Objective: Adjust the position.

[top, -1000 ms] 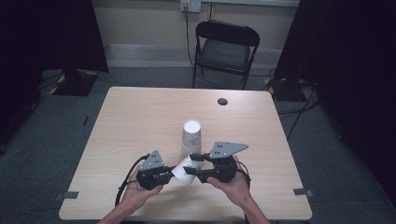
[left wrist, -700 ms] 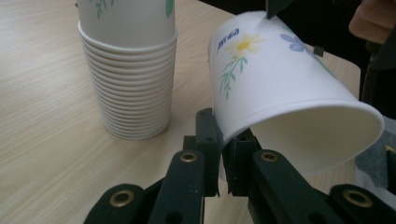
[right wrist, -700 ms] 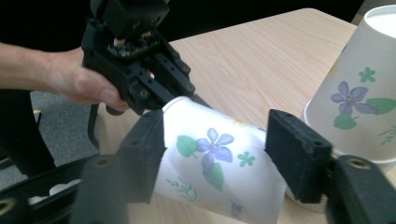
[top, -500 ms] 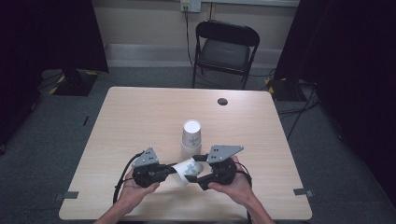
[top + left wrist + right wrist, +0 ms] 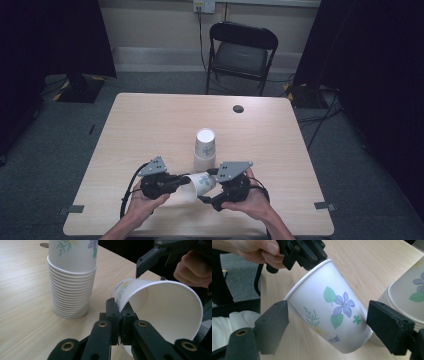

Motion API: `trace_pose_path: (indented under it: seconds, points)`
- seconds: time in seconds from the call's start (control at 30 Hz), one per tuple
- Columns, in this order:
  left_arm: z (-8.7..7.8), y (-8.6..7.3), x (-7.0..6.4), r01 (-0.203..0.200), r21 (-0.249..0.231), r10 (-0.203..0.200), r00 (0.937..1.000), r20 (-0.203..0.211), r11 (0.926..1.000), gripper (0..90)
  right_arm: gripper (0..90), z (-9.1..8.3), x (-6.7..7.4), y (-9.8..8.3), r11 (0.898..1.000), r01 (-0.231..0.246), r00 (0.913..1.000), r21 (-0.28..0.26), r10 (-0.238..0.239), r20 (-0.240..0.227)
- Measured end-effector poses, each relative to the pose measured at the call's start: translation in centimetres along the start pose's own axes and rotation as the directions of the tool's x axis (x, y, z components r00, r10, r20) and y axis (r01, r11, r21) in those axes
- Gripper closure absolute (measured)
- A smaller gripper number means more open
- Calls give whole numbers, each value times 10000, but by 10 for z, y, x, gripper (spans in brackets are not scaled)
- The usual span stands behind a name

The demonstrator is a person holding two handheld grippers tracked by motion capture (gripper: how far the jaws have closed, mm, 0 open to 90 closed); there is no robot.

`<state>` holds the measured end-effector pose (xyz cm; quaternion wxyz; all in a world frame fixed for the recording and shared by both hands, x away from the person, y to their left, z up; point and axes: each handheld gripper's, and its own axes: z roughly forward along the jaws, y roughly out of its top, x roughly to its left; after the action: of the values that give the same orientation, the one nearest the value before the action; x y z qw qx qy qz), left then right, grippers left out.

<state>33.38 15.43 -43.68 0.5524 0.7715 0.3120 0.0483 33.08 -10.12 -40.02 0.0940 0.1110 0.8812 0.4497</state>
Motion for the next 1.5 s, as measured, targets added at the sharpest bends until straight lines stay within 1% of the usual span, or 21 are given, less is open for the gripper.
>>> trace_pose_path:
  seconds: [0.07,0.13,0.23,0.3,0.43,0.53,0.57,0.6,0.63,0.7,0.77,0.9,0.97,1.13,1.2,1.27,1.33,1.4,1.43,1.5]
  points:
    - [0,0,1,40,4,-40,10000,31,10000,881,159,3,1,-1,9997,172,9998,178,-175,130]
    - [0,0,1,103,-1,-103,9999,54,9999,880,152,5,3,-1,9993,248,9995,274,-254,210]
    - [1,0,2,311,-18,-310,9993,196,9995,878,142,8,5,-1,9980,477,9983,415,-490,307]
    - [4,0,2,424,59,-425,9987,287,9991,877,134,11,9,0,9945,812,9953,667,-845,478]
    - [7,-1,1,407,200,-414,9984,382,9990,877,127,17,13,0,9892,1208,9903,829,-1259,585]
    - [7,-1,0,513,235,-526,9970,566,9984,876,133,20,17,1,9847,1491,9854,901,-1556,698]
    - [8,-1,0,630,258,-646,9955,694,9977,875,136,21,17,1,9834,1554,9841,933,-1624,719]
    - [9,-1,-1,706,253,-722,9948,724,9972,874,140,22,18,1,9830,1555,9842,976,-1626,697]
    - [9,-1,-1,620,322,-639,9961,615,9976,874,141,24,19,1,9829,1555,9841,989,-1629,712]
    - [8,-1,-1,633,321,-652,9960,607,9975,869,151,27,19,0,9845,1417,9863,1031,-1493,700]
    - [8,-1,0,623,275,-638,9963,567,9977,863,166,27,18,-1,9889,1204,9897,869,-1263,667]
    - [7,-1,0,688,178,-697,9958,593,9975,844,207,26,16,-1,9938,897,9942,660,-933,537]
    - [6,0,0,742,91,-746,9954,601,9972,836,216,25,15,-1,9955,774,9954,538,-803,526]
    - [2,0,1,792,-141,-782,9953,570,9968,772,222,24,13,-1,9985,456,9977,317,-471,489]
    - [1,0,2,855,-185,-845,9953,480,9962,783,223,23,12,-1,9991,317,9981,275,-331,517]
    - [1,1,3,961,-195,-948,9937,600,9952,838,223,23,11,-2,9996,222,9987,178,-230,450]
    - [0,1,3,988,-153,-977,9935,591,9950,856,215,23,13,-1,9993,316,9980,179,-325,546]
    - [0,2,3,1060,-167,-1046,9921,698,9942,868,204,24,15,-1,9980,590,9956,220,-605,720]
    - [-1,2,4,1194,-179,-1176,9899,789,9927,872,199,24,17,-1,9964,812,9926,253,-831,889]
    - [-1,3,6,1359,-87,-1347,9873,844,9907,873,205,26,22,-1,9926,1172,9853,330,-1204,1210]
